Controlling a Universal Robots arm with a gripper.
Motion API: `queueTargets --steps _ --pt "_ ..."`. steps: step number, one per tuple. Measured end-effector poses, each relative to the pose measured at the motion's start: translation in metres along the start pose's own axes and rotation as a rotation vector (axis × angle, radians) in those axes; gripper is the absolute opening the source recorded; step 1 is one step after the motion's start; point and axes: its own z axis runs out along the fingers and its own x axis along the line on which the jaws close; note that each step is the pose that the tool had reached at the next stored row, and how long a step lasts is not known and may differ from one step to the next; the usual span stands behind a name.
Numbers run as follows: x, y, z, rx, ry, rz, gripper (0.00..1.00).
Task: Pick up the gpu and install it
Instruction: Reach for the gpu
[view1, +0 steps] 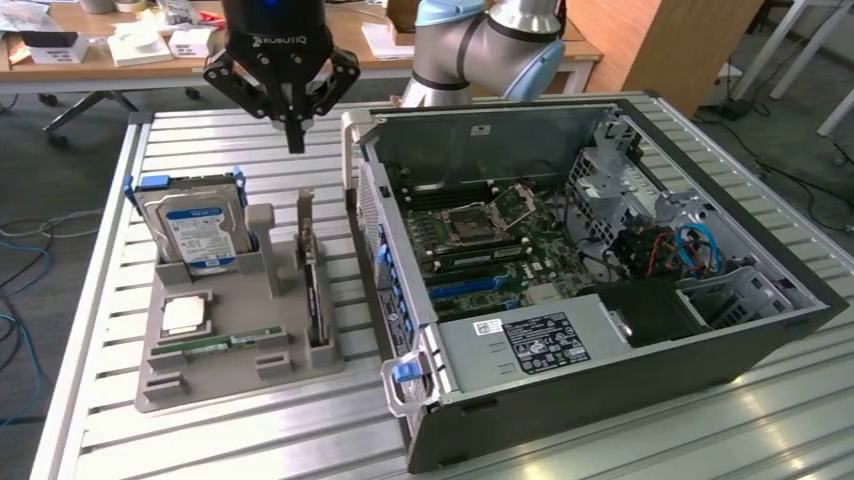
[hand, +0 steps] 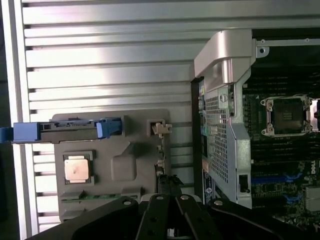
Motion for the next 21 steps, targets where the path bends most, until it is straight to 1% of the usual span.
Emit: queueTargets --steps 6,10,21 --pt "-0.001 -0.0119 -0.0005 0.0000 -0.0001 0.000 0.11" --pt "-0.001 -0.0212 -0.0009 -0.0001 -0.0001 0.000 0.11" --pt "-0.001 -0.0500 -0.0022 -0.0001 -0.0001 0.000 0.11"
